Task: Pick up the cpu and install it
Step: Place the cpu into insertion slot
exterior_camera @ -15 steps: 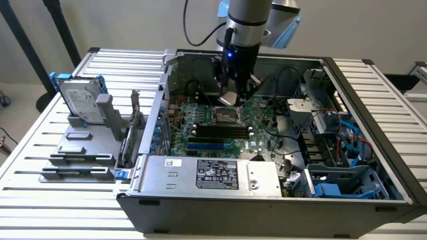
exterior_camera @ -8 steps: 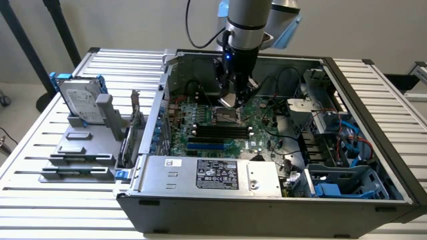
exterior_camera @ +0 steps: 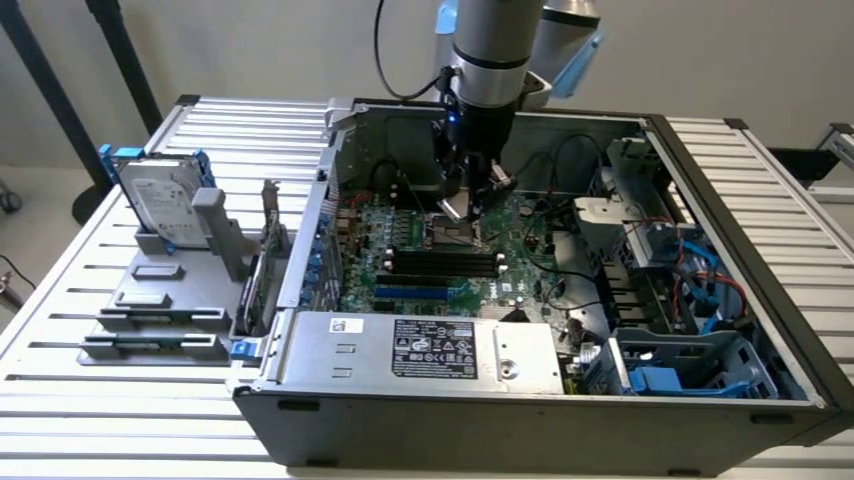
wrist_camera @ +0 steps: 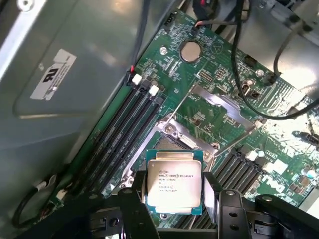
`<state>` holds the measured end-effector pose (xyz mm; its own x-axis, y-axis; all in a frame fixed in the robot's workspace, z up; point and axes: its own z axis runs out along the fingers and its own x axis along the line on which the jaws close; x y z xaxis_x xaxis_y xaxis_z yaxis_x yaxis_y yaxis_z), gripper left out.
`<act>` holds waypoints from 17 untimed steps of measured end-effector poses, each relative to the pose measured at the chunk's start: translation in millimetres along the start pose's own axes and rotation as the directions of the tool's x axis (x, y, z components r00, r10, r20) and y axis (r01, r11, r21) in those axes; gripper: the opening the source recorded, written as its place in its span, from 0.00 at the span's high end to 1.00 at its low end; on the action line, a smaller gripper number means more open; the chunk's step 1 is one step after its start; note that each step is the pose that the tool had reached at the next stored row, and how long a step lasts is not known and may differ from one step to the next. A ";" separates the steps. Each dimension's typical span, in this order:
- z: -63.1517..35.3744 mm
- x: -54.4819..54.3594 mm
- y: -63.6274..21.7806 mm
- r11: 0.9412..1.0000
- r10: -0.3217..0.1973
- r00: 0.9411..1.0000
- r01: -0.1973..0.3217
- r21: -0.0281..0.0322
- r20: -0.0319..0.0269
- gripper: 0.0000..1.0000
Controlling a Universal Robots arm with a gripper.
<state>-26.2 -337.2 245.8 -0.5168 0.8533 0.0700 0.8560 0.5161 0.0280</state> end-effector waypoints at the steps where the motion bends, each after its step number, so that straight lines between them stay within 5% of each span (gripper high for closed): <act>1: 1.1 -0.1 0.0 1.000 0.018 1.000 -0.018 -0.001 0.000 0.45; 9: 9.8 -0.7 -0.3 0.987 0.161 0.987 -0.161 -0.012 0.004 0.45; 17: 13.7 -1.0 -0.4 0.954 0.299 0.954 -0.299 -0.022 0.006 0.45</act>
<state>-26.3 -337.3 232.1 -0.2374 0.9689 0.0697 0.9714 0.2360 0.0276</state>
